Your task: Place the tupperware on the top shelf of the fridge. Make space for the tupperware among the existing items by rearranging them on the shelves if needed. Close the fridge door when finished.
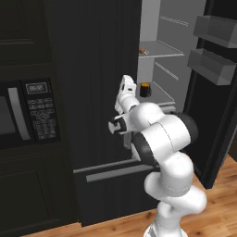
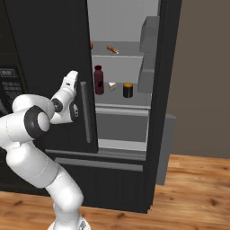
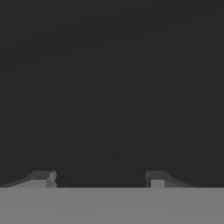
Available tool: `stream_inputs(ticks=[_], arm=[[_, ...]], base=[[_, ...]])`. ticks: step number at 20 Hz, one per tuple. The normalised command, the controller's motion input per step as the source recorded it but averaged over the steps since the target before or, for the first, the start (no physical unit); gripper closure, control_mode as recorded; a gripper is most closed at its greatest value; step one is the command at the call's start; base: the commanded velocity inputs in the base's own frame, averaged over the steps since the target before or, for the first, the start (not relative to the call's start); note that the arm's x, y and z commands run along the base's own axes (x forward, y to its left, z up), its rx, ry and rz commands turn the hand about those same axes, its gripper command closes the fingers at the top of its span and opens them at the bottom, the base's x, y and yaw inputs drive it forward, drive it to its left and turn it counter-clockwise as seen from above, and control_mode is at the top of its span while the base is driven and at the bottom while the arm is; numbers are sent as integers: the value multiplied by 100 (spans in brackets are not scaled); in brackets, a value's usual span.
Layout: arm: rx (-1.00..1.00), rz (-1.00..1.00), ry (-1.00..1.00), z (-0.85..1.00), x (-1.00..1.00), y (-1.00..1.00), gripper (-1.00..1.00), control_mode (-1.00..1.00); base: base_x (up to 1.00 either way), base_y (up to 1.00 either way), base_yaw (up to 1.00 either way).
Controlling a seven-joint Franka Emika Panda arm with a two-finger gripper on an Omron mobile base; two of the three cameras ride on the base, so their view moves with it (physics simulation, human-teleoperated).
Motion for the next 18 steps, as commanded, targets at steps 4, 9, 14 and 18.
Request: stream_inputs(ticks=[4,9,14,18], arm=[[-7,1,19,100,39,44,-100,-100],[-9,7,6,100,8,51,-100,-100],[-7,11,1,100,-1,72,-100,-100],[-6,10,11,97,-20,67,-100,-100]], base=[[0,0,0],[0,0,0],[0,0,0],[0,0,0]])
